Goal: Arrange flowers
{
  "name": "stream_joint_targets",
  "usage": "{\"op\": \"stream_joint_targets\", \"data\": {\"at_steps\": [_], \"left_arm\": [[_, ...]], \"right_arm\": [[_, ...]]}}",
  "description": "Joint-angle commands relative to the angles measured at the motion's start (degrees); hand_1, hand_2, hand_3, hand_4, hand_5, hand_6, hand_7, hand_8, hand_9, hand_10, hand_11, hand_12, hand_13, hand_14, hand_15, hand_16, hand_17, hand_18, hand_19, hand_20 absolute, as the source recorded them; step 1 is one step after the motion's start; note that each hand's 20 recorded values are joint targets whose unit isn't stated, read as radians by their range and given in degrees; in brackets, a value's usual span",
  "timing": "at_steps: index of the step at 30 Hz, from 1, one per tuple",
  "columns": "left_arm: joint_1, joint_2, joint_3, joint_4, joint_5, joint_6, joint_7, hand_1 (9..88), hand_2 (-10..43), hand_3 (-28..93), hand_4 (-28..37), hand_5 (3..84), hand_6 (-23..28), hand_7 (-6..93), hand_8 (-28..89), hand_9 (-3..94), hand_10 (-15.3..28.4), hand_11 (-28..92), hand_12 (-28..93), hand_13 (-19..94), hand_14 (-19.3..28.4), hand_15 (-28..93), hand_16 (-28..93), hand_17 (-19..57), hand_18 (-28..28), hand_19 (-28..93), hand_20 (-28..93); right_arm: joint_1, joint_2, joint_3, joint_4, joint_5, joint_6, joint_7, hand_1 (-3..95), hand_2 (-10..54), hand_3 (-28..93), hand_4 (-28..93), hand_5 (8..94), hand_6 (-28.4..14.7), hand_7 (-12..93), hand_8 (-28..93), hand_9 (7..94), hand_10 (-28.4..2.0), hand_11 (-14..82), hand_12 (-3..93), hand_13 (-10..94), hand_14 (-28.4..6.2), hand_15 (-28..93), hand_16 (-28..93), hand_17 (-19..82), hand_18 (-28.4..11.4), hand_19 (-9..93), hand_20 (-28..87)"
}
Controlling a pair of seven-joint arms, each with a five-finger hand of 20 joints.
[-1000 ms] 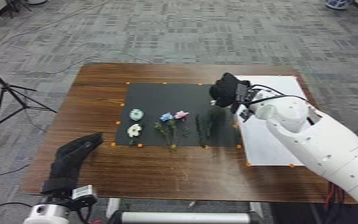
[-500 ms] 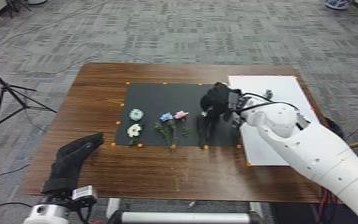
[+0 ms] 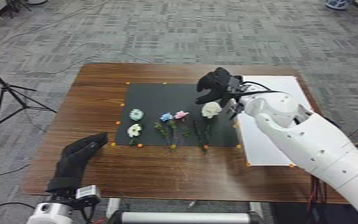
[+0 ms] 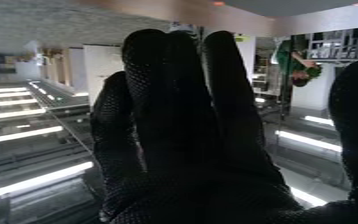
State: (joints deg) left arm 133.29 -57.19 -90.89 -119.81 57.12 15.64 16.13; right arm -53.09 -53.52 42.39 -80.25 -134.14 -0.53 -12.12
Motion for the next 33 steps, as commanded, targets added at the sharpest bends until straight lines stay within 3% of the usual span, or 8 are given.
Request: {"op": "stream_joint_targets", "data": {"at_steps": [1, 7, 12, 18, 24, 26, 29, 33], "left_arm": [[0.0, -0.34, 0.04, 0.04, 0.10, -0.96, -0.21, 28.9, -7.6, 71, -17.8, 50.1, 2.6, 18.1, -9, 45.2, 12.4, 20, 11, 32, 15.1, 11, 3, 0.3, 13.7, 8, 17], [0.5, -0.70, 0.02, -0.07, 0.18, -0.98, -0.68, 28.9, -7.6, 71, -17.9, 50.1, 2.7, 18.1, -9, 45.2, 12.4, 19, 11, 32, 15.2, 11, 3, 0.3, 13.7, 8, 17], [0.8, -0.98, 0.14, -0.21, 0.44, -1.22, -0.89, 29.0, -7.7, 71, -17.8, 50.0, 2.6, 18.1, -9, 45.1, 12.4, 19, 11, 32, 15.2, 11, 3, 0.3, 13.7, 8, 17], [1.3, -1.33, 0.06, -0.39, 0.46, -1.63, -0.95, 29.1, -7.6, 71, -17.7, 50.0, 2.5, 18.0, -9, 45.1, 12.4, 19, 11, 32, 15.2, 11, 3, 0.3, 13.7, 8, 17], [1.3, -1.51, 0.16, -0.44, 0.69, -2.01, -1.10, 28.9, -7.7, 71, -17.7, 50.0, 2.4, 18.0, -9, 44.9, 12.3, 19, 11, 32, 15.1, 11, 3, 0.2, 13.7, 8, 17], [1.4, -1.55, 0.15, -0.50, 0.60, -2.01, -1.20, 28.9, -7.6, 71, -17.7, 49.9, 2.4, 17.9, -9, 44.9, 12.3, 19, 11, 32, 15.1, 11, 3, 0.2, 13.7, 8, 17], [1.7, -1.53, 0.10, -0.60, 0.58, -1.92, -1.15, 29.0, -7.5, 71, -17.8, 49.9, 2.4, 17.9, -9, 44.9, 12.3, 19, 11, 32, 15.2, 11, 3, 0.2, 13.7, 7, 17], [1.6, -1.32, -0.13, -0.61, 0.58, -1.90, -1.26, 29.0, -7.4, 71, -17.8, 50.0, 2.5, 17.7, -9, 44.9, 12.3, 19, 11, 32, 15.2, 11, 3, 0.2, 13.7, 7, 17]], "right_arm": [[0.4, 6.1, 3.8, -2.1, -6.8, -1.4, 6.3, 18.4, -4.7, 69, -15, 55.3, -1.1, 19, -10, 59.6, -14.1, 12.7, 20.0, 57, -15.9, 50, 33, 23, -22.2, 63, 59], [-2.0, 6.2, 7.0, 3.0, -11.9, -5.5, 13.5, 19.7, -9.5, 71, -17, 51.2, -2.5, 18, -8, 57.8, -14.7, 12.1, 20.5, 57, -15.7, 49, 33, 23, -22.6, 64, 59], [-3.8, 5.1, 10.1, 7.4, -15.5, -7.8, 13.3, 20.5, -9.5, 71, -19, 50.3, -3.1, 17, -7, 57.7, -15.6, 12.6, 21.0, 58, -15.6, 51, 33, 24, -23.1, 67, 59], [-6.6, 4.9, 12.5, 8.2, -14.3, -8.4, 14.9, 22.6, -9.5, 70, -20, 54.4, -2.1, 20, -8, 62.1, -14.8, 16.2, 21.7, 60, -15.2, 55, 34, 26, -23.2, 69, 60], [-8.3, 4.7, 11.1, 8.6, -13.1, -4.3, 17.6, 34.0, -9.5, 70, -21, 62.0, -0.8, 25, -9, 71.2, -12.9, 25.4, 24.1, 66, -12.8, 62, 35, 30, -23.0, 75, 62], [-8.5, 4.9, 10.3, 8.6, -12.0, -2.9, 18.0, 42.4, -9.5, 67, -23, 64.7, -0.7, 27, 3, 73.8, -11.8, 27.2, 23.9, 67, -11.8, 63, 36, 32, -22.6, 76, 61], [-8.4, 5.9, 8.9, 8.3, -9.9, 1.9, 17.8, 55.3, -9.5, 62, -23, 69.8, -0.1, 29, 9, 82.8, -8.3, 14.2, 39.7, 71, -10.0, 63, 36, 35, -22.2, 77, 61], [-7.1, 8.3, 6.7, 5.4, -5.6, 7.8, 18.2, 59.5, -9.2, 61, -23, 73.4, 0.2, 29, 9, 86.7, -7.8, 12.6, 41.6, 73, -9.4, 63, 37, 36, -22.4, 78, 61]]}}
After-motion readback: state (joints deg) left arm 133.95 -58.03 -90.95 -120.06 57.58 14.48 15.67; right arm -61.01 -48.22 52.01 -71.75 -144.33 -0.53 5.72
